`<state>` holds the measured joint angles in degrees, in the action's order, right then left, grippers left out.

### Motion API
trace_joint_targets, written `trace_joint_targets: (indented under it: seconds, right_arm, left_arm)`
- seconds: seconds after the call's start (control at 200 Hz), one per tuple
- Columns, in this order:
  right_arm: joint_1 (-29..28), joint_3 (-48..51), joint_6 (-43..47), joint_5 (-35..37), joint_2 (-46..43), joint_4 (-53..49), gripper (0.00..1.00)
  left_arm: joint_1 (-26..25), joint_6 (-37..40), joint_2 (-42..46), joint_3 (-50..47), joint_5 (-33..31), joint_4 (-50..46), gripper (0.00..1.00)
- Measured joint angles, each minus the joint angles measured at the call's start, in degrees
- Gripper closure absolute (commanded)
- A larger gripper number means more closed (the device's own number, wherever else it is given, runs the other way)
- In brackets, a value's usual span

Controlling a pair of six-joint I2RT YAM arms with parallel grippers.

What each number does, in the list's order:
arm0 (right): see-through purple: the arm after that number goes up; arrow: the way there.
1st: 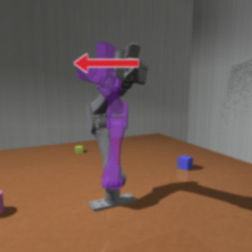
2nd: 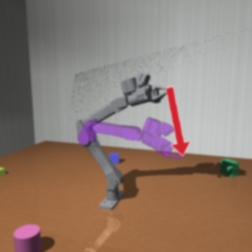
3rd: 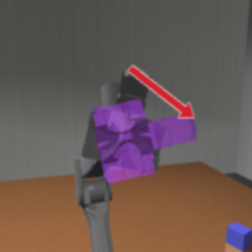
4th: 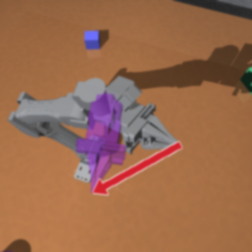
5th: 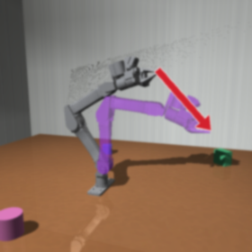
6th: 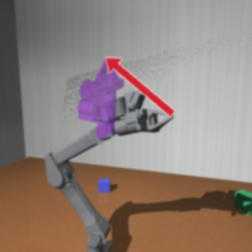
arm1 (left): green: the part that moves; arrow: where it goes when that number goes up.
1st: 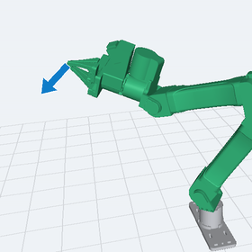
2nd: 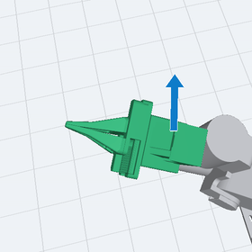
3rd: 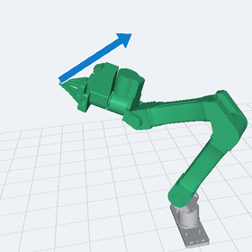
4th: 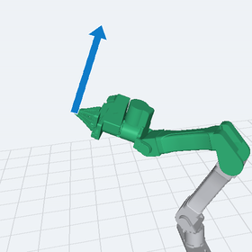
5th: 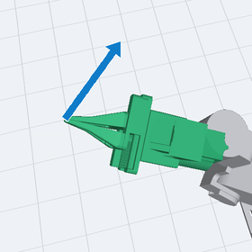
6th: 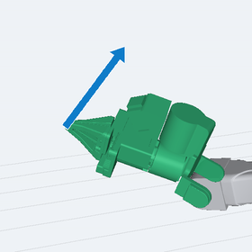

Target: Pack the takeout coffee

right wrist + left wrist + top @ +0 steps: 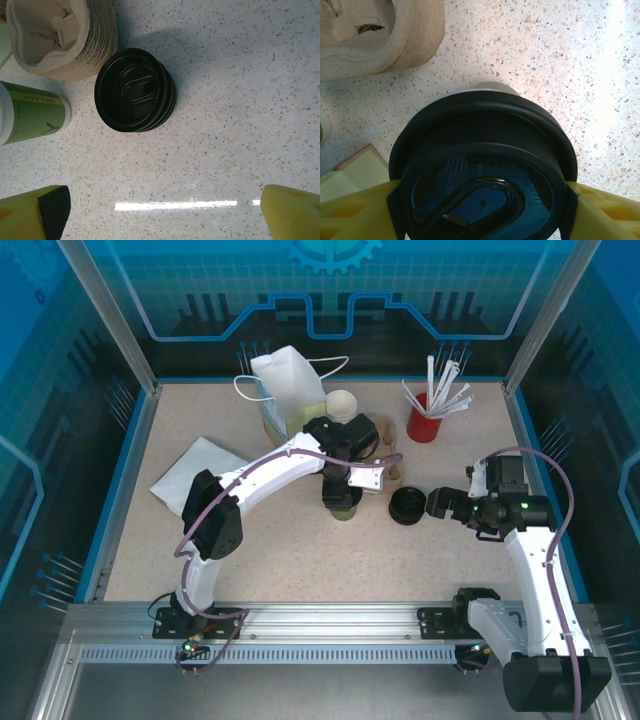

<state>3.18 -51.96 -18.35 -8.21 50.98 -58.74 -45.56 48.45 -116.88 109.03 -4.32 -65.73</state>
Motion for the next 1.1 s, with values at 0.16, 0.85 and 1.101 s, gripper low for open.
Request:
trace_joint_targets:
  seconds: [0.16, 0.85, 1.101]
  right_arm:
    - [0.0, 0.4, 0.0, -0.4, 0.0, 0.3, 0.00]
    - [0.3, 0.6, 0.0, -2.1, 0.4, 0.6, 0.00]
    - [0.3, 0.6, 0.0, -5.9, 1.9, 0.9, 0.06]
  left_arm:
    - [0.0, 0.0, -0.4, 0.5, 0.0, 0.0, 0.22]
    - [0.0, -0.7, -0.9, 3.4, 0.5, -1.5, 0.07]
    - [0.0, -5.7, 7.3, -0.4, 3.3, 2.1, 0.06]
